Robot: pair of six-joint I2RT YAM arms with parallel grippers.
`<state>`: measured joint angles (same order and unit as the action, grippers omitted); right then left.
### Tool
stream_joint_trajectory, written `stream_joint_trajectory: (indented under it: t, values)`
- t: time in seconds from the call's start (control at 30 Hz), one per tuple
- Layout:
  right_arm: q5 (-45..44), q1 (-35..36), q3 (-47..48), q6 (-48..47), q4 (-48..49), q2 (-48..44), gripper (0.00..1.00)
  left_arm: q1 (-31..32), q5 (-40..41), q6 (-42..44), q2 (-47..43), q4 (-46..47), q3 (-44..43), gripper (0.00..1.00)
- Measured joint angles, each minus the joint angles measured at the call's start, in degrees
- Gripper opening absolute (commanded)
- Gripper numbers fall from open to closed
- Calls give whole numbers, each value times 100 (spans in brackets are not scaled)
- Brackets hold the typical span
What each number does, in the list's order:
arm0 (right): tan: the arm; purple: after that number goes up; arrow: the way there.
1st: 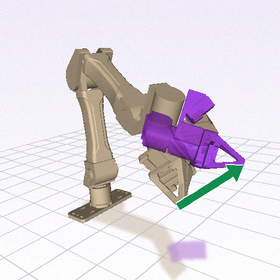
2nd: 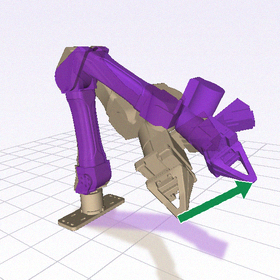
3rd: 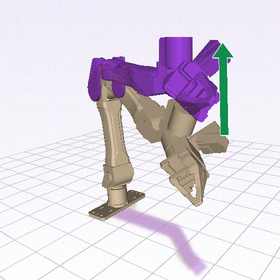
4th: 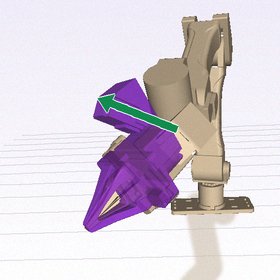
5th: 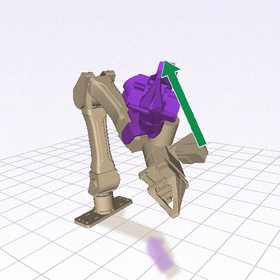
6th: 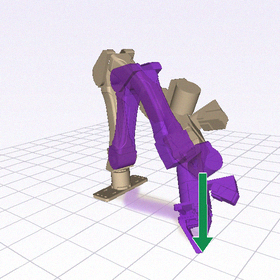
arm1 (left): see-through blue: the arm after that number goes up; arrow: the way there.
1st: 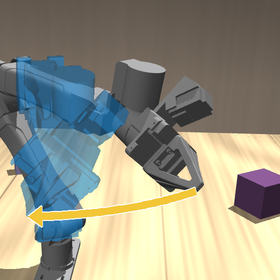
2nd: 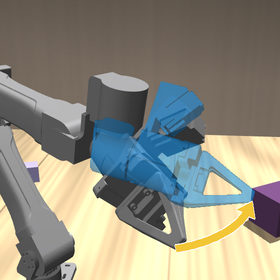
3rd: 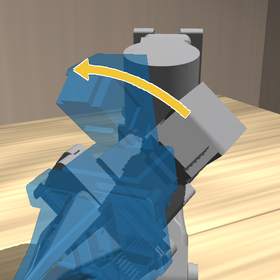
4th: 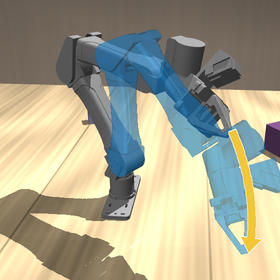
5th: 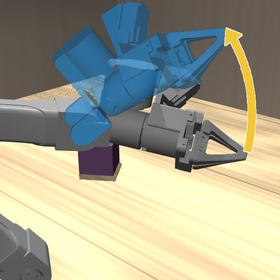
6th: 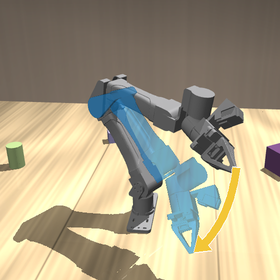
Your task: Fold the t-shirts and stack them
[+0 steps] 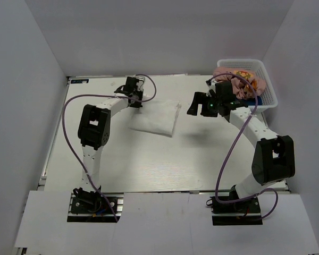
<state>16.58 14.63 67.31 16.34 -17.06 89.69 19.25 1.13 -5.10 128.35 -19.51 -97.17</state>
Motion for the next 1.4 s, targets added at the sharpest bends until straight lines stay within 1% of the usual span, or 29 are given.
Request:
stream_joint_trajectory:
  t: [0.17, 0.33, 0.47, 0.53, 0.67, 0.97, 1.13, 1.4]
  values:
    - [2, 0, -9, -28, -4, 0, 90, -662, 267, 63, -146, -57, 63, 0]
    - [-37, 0, 0, -39, -15, 2, 90, -1414, 435, 374, -289, -59, -17, 0]
    - [-103, 0, 173, -48, -142, 92, 90, -1882, 557, 686, -133, -155, -612, 0]
    - [-138, 0, 321, -46, -149, 203, 90, -2092, 684, 868, 109, -136, -1185, 0]
    - [-177, 0, 542, -44, -238, 398, 90, -2385, 815, 1049, 466, -79, -1744, 0]
    - [-382, 2, 977, -39, -507, 802, 90, -2992, 1342, 1130, 1762, 490, -2918, 0]
    - [-437, 2, 986, -26, -551, 846, 90, -3163, 1528, 1167, 1987, 719, -2953, 0]
    - [-448, 2, 984, 0, -564, 927, 90, -3300, 1578, 1266, 2031, 1189, -3093, 0]
